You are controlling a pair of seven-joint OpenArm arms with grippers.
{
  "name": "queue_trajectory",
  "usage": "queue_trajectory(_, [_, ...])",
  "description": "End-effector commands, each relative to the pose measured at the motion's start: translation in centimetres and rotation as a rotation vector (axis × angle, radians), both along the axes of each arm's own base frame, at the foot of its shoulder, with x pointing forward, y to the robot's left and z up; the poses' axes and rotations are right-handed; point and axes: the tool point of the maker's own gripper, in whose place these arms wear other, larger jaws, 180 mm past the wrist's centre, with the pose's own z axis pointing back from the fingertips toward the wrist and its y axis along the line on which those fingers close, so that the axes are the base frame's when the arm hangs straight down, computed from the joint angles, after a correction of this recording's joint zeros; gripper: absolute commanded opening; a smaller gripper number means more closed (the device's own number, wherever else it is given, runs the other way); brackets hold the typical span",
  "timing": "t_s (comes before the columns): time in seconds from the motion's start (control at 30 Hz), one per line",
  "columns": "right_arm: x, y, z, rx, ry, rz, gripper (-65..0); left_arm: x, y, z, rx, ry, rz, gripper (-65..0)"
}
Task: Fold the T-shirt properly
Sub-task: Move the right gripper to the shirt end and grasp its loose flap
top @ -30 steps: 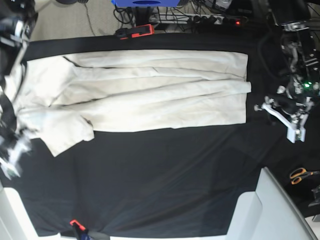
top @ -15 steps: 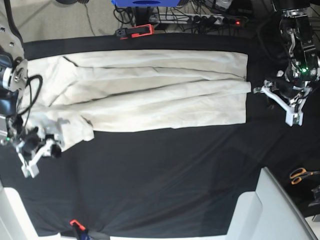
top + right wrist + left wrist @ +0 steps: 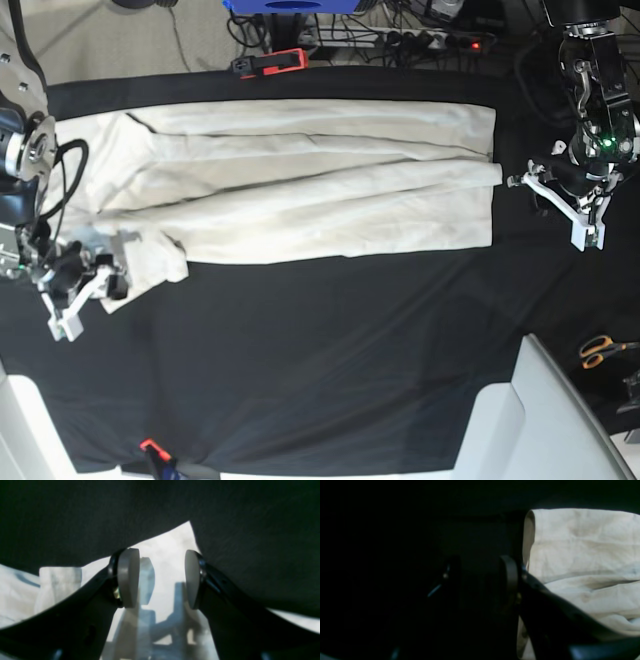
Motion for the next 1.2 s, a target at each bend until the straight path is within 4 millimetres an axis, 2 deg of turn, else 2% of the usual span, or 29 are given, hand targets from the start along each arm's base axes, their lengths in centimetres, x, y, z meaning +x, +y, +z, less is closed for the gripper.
queue_trajectory(0.0, [2.0, -1.3, 2.0, -0.012, -0.065, -0.034, -36.6, 0.9, 0.6, 1.3, 0.022, -0.044, -0.005, -40.8])
queue_trajectory(0.1, [2.1, -2.7, 1.7, -0.061, -0.057, -0.092, -36.5, 0.7, 0.6, 1.2, 0.022, -0.04, -0.005, -40.8])
queue_trajectory(0.5, [1.3, -2.5, 0.8, -0.071, 0.005, -0.08, -37.8, 0.7, 0.6, 1.2, 0.022, -0.04, -0.005, -40.8])
queue_trajectory(0.57, [1.0, -2.1, 0.4, -0.09, 0.018, -0.05, -44.0, 0.7, 0.6, 1.2, 0.022, -0.04, -0.005, -40.8])
queue_trajectory(0.67, [0.7, -1.8, 0.1, -0.118, 0.031, -0.009, -61.5, 0.7, 0.6, 1.2, 0.022, -0.04, -0.005, -40.8])
queue_trajectory(0.7, [0.8, -1.7, 0.2, -0.122, 0.029, -0.006, -65.0, 0.7, 0.6, 1.2, 0.022, -0.04, -0.005, -40.8])
queue_trajectory(0.87, [1.3, -1.7, 0.7, -0.123, 0.008, -0.007, -65.0, 0.7, 0.6, 1.2, 0.022, -0.04, -0.005, -40.8])
queue_trajectory(0.97, [2.5, -2.2, 2.2, -0.152, -0.044, -0.001, -65.0, 0.9, 0.5, 1.2, 0.021, -0.042, -0.007, -40.8])
queue_trajectory(1.17, [2.0, -3.2, 3.8, -0.278, -0.034, 0.053, -65.0, 1.1, 0.4, 1.3, 0.021, -0.047, -0.01, -40.8])
